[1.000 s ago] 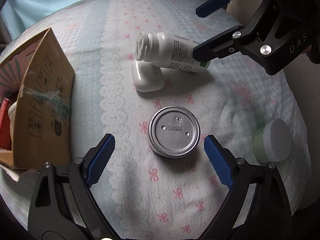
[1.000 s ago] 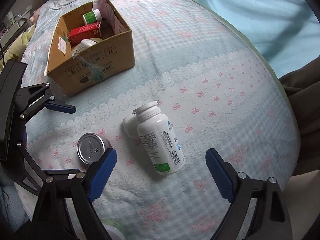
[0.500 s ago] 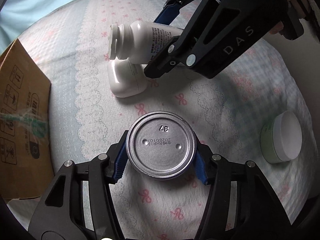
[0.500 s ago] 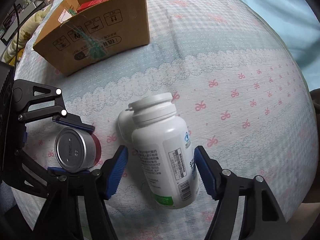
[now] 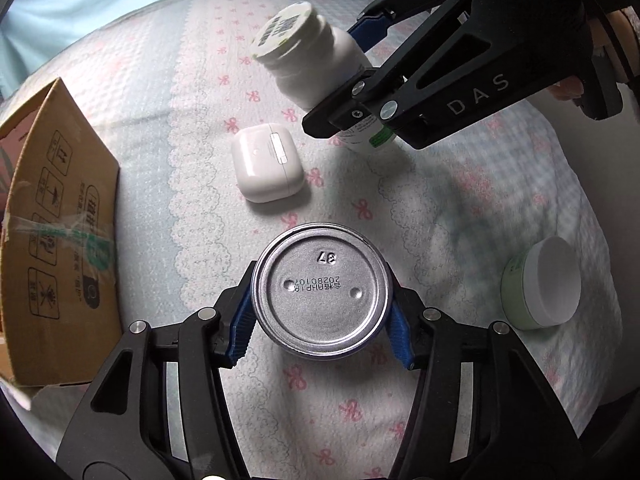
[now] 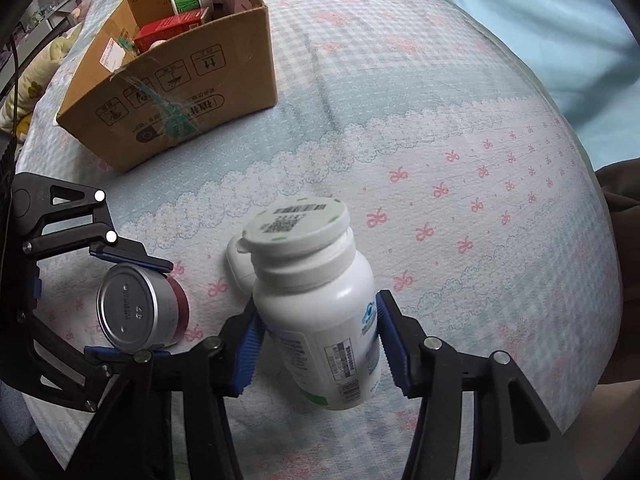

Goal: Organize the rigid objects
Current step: 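Grasp the silver tin with the left gripper while the right gripper grasps the white pill bottle, then carry the silver tin and pill bottle over the box and lower them in, then open both grippers and lift them away from the box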

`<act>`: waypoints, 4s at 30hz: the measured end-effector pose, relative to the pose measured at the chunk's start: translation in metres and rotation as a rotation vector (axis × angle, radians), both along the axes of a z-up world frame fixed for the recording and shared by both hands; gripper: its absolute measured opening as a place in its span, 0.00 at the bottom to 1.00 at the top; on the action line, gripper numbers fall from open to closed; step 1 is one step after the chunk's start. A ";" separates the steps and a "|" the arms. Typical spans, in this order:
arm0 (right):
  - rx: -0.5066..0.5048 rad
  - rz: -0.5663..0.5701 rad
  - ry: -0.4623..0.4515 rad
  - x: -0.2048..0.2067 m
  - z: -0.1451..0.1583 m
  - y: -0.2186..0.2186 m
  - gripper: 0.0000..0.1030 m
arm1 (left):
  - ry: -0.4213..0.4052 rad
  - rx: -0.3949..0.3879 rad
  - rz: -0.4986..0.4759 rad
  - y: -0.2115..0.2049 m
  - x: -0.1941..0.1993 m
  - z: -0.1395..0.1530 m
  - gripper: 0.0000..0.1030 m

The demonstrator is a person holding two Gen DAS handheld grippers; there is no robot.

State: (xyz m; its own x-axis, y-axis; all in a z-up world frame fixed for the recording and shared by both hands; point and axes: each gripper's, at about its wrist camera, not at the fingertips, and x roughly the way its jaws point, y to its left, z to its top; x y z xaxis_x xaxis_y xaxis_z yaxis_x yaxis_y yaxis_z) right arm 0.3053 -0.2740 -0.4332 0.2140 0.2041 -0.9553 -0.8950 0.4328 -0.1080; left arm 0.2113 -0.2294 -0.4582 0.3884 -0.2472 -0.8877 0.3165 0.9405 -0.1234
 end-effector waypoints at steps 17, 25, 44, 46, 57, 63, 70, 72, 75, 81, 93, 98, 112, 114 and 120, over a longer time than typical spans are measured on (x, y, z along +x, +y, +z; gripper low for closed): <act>0.221 -0.360 -0.031 -0.059 0.146 -0.004 0.46 | -0.105 -0.024 0.150 0.065 -0.053 0.143 0.50; 0.322 -0.499 0.017 -0.098 0.228 0.024 0.46 | -0.126 -0.009 0.259 0.135 -0.074 0.240 0.50; 0.429 -0.777 0.092 -0.102 0.252 0.171 0.46 | -0.107 0.026 0.276 0.355 -0.046 0.278 0.50; 0.433 -0.823 0.110 -0.096 0.244 0.186 0.46 | -0.083 0.033 0.256 0.370 -0.038 0.267 0.50; 0.395 -0.975 0.251 -0.062 0.183 0.245 0.46 | 0.056 0.035 0.219 0.409 0.013 0.196 0.50; 0.346 -0.990 0.338 -0.040 0.131 0.262 0.46 | 0.138 0.049 0.205 0.408 0.038 0.146 0.50; 0.285 -1.003 0.447 -0.018 0.068 0.267 0.46 | 0.198 0.111 0.131 0.389 0.060 0.097 0.50; 0.281 -1.003 0.484 -0.012 0.056 0.266 0.46 | 0.213 0.127 0.116 0.384 0.063 0.087 0.50; 0.263 -0.979 0.511 -0.006 0.045 0.269 0.46 | 0.239 0.143 0.092 0.376 0.067 0.075 0.50; 0.215 -0.908 0.567 0.004 0.026 0.274 0.47 | 0.194 0.168 0.013 0.359 0.064 0.073 0.70; 0.204 -0.991 0.541 0.015 0.029 0.244 1.00 | 0.150 0.176 -0.014 0.347 0.059 0.090 1.00; 0.200 -1.022 0.528 0.005 0.038 0.236 1.00 | 0.127 0.188 -0.014 0.346 0.055 0.102 1.00; 0.217 -1.031 0.422 -0.026 0.091 0.237 1.00 | 0.081 0.186 -0.014 0.343 0.031 0.150 1.00; 0.220 -1.043 0.396 -0.030 0.103 0.236 1.00 | 0.058 0.194 -0.003 0.342 0.026 0.158 1.00; 0.226 -1.039 0.296 -0.055 0.145 0.231 1.00 | -0.011 0.178 -0.008 0.337 0.004 0.195 1.00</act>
State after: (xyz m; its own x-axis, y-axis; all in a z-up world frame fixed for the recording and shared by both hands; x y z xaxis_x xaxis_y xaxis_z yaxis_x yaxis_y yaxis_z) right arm 0.2504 -0.0426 -0.2884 0.1516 0.2332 -0.9606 -0.0610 0.9721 0.2264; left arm 0.2155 0.1074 -0.2631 0.3970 -0.0897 -0.9134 0.3245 0.9446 0.0483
